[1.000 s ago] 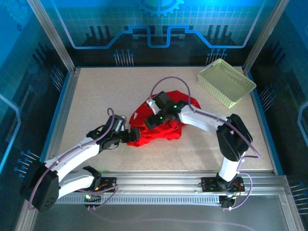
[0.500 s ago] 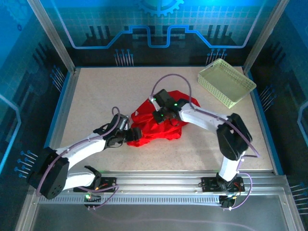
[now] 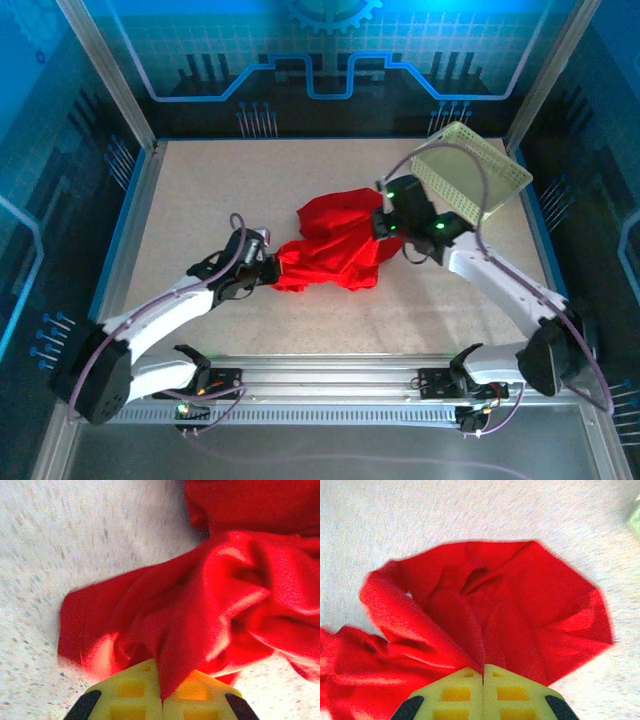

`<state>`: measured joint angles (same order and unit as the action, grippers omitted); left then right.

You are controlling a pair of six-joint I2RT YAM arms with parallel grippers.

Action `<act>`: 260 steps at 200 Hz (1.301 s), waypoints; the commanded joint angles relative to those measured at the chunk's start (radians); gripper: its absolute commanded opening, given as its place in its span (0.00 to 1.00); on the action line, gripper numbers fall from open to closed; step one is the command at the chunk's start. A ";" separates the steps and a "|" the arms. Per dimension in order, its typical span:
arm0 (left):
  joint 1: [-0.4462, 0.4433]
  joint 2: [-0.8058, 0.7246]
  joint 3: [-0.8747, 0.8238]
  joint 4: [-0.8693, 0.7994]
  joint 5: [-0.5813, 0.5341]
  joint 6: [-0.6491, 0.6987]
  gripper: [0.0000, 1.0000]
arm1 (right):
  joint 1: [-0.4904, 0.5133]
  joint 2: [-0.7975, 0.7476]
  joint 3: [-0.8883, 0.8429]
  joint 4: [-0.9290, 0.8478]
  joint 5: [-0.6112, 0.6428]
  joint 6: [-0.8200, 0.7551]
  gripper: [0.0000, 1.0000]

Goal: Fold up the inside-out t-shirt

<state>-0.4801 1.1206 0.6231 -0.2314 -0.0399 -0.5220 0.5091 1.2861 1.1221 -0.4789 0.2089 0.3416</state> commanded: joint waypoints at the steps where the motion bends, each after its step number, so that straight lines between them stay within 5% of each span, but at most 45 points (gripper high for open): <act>1: 0.038 -0.134 0.082 -0.056 -0.093 0.069 0.00 | -0.066 -0.094 0.064 -0.052 -0.033 0.013 0.00; 49: 0.213 -0.220 0.478 -0.131 -0.077 0.161 0.00 | -0.184 -0.141 0.366 -0.154 -0.156 -0.049 0.00; 79: 0.232 -0.218 0.714 -0.107 -0.040 0.185 0.00 | -0.185 -0.144 0.571 -0.200 -0.208 -0.075 0.00; 113: 0.232 -0.238 0.660 -0.097 0.057 0.159 0.00 | -0.151 -0.186 0.493 -0.154 -0.281 -0.053 0.00; 172: 0.232 -0.202 0.367 -0.203 0.052 0.076 0.00 | -0.044 -0.145 0.049 -0.094 -0.133 -0.033 0.00; 201: 0.232 -0.155 0.421 -0.213 0.033 0.080 0.00 | -0.068 -0.082 0.068 -0.132 0.006 -0.028 0.00; 260: 0.232 -0.115 0.636 -0.187 0.063 0.128 0.00 | -0.109 -0.059 0.289 -0.139 0.039 -0.087 0.00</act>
<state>-0.2569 1.0271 1.1545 -0.4660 0.0139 -0.4168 0.4221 1.2415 1.2942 -0.6201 0.1703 0.2901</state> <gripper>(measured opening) 0.060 0.061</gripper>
